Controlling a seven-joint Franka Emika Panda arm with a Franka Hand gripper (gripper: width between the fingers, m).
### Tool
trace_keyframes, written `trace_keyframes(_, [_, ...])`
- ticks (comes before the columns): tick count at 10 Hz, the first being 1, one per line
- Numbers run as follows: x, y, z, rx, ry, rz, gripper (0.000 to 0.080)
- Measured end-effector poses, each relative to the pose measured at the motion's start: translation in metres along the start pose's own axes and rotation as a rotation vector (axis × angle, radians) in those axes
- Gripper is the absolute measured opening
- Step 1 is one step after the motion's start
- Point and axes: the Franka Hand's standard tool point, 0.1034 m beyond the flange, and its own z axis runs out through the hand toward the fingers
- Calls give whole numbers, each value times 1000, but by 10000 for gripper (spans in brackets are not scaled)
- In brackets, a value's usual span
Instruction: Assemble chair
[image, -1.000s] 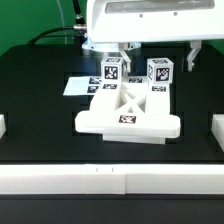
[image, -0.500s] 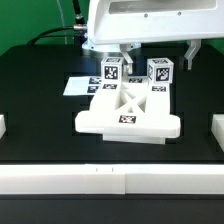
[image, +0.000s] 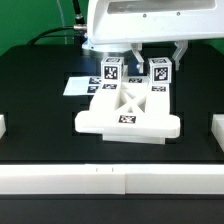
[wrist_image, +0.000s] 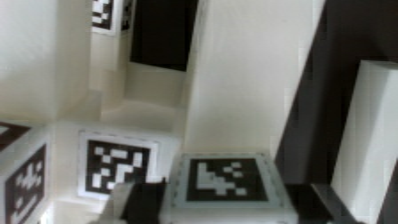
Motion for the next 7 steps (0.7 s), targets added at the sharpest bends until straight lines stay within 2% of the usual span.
trace_keyframes(7, [0,-2,0,2,0,491,286])
